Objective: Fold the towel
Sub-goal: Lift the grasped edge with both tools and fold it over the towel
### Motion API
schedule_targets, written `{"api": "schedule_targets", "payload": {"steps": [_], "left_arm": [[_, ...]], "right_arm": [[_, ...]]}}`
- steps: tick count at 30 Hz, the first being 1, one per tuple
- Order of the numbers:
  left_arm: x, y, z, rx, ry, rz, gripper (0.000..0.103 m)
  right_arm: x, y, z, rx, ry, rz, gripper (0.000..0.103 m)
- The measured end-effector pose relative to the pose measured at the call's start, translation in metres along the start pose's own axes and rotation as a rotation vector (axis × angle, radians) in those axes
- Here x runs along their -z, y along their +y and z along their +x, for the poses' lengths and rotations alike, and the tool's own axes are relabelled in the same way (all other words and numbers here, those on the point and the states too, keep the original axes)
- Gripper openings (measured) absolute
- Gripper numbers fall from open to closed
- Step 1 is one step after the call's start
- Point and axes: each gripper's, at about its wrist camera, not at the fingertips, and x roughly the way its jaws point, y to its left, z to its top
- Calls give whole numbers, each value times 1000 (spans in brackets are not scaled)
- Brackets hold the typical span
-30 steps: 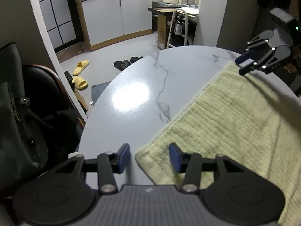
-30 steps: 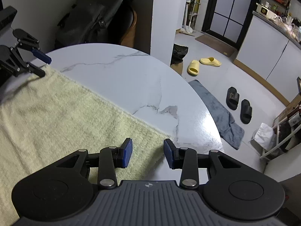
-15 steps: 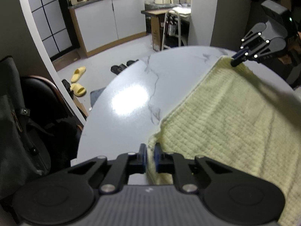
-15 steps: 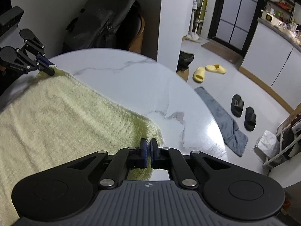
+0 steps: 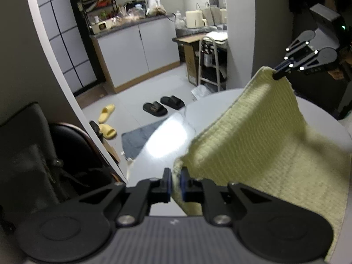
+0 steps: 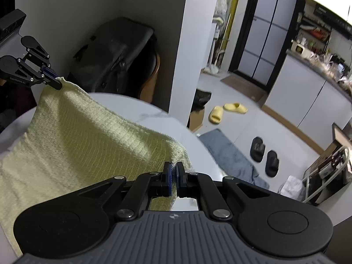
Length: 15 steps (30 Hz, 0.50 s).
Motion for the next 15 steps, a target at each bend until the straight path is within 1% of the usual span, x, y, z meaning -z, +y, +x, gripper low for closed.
{"api": "schedule_targets", "payload": {"steps": [4, 10, 15], "left_arm": [[-1, -8, -16, -10, -18, 13, 9], [10, -31, -36, -3, -19, 45, 9], [24, -37, -49, 34, -29, 9, 9]], "right_arm": [[1, 2, -13, 8, -25, 4, 4], [18, 15, -32, 0, -39, -5, 4], [27, 24, -47, -10, -55, 8, 4]]}}
